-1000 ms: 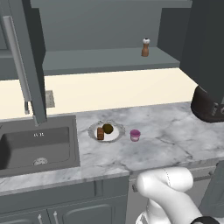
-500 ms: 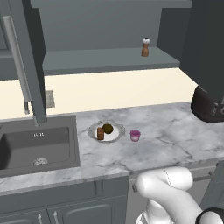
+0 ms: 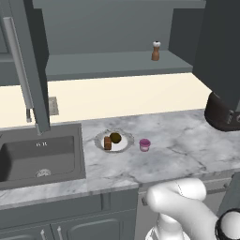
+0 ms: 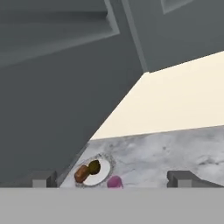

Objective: Pick the avocado and bread from the counter and place them on the plate. Then pick the jam from the cabinet and place it next to the plate. Lastly close the cabinet door.

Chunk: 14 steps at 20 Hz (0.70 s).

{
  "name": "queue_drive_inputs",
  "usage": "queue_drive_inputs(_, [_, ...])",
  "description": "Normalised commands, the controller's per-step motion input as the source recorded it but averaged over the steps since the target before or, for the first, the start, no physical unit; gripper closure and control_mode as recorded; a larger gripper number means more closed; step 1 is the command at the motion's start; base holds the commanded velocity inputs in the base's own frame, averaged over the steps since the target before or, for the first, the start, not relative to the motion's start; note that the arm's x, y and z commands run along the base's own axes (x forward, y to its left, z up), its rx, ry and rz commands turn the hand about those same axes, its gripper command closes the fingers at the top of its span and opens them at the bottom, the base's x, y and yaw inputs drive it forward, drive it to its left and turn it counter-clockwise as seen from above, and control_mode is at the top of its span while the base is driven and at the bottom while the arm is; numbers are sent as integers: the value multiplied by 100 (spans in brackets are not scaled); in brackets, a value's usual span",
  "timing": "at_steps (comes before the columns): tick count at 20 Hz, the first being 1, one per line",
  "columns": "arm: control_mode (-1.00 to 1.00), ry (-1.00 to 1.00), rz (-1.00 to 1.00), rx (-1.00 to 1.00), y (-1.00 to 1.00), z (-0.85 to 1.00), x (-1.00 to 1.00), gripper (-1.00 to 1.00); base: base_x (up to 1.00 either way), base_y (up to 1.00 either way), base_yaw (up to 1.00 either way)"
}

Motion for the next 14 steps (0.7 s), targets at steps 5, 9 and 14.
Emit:
queue_drive_inputs(5, [-100, 0, 15, 11, -8, 0, 75, -100, 0, 0, 0])
queue_drive_inputs(9, [-100, 0, 20, 15, 0, 0, 52, -100, 0, 0, 0])
queue_drive_inputs(14, [-100, 0, 24, 13, 1, 12, 18, -100, 0, 0, 0])
